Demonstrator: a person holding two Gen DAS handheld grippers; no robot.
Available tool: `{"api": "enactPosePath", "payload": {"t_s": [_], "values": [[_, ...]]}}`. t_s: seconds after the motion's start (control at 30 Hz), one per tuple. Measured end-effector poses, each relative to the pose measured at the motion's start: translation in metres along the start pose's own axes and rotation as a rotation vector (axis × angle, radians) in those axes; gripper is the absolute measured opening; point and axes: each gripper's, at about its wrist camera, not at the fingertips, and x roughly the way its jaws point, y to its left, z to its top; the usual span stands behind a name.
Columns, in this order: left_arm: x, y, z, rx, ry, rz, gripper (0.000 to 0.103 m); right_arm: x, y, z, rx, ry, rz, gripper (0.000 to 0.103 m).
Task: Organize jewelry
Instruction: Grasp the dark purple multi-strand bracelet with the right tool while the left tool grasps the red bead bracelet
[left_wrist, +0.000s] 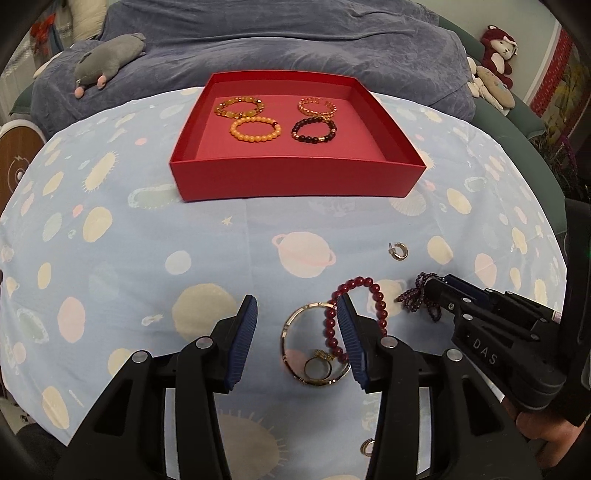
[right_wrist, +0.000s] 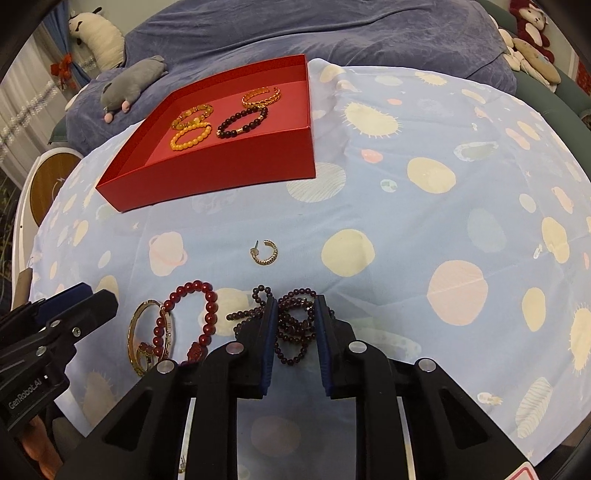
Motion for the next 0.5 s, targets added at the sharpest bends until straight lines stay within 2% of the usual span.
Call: {"api": "enactPosePath", "payload": {"t_s": [0.07,0.4,0.5], "values": [[0.006,-0.006,0.004,0.025,0.008,-0.011,0.043,0.002,-0.003,0.000,0.004,0.011,-0.005,0.006],[0.040,-0.025,0.009,0.102,0.079,-0.054,0.042,-0.007,-0.015,-0.002,0.054,0.009,0.022,0.005],[0.045,-0.028,0.004,0.116,0.091,-0.046,0.037,-0.009,-0.015,-0.002,0.057,0.009,0.027,0.005]]}}
